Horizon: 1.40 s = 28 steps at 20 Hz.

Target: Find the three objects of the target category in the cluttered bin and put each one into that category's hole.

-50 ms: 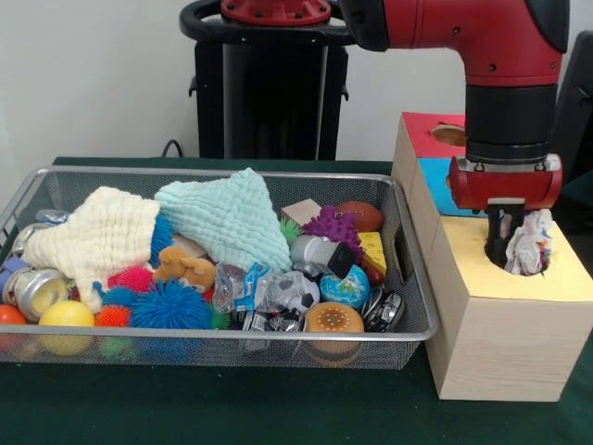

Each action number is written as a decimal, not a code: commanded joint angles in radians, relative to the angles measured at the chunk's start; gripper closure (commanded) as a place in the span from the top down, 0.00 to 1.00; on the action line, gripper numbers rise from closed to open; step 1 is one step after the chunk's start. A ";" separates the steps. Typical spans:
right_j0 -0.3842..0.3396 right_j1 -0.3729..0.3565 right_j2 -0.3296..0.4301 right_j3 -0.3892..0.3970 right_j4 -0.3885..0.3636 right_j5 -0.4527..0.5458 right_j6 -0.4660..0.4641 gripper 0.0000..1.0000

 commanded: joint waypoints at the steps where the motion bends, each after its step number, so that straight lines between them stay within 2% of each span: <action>1: 0.054 0.115 0.025 0.054 -0.027 0.175 0.111 0.00; 6: 0.069 0.076 -0.007 0.062 -0.050 0.153 0.093 0.00; 15: 0.007 -0.039 0.032 0.120 -0.050 0.266 0.038 0.00; 28: -0.038 -0.109 0.056 0.136 -0.055 0.359 0.013 0.00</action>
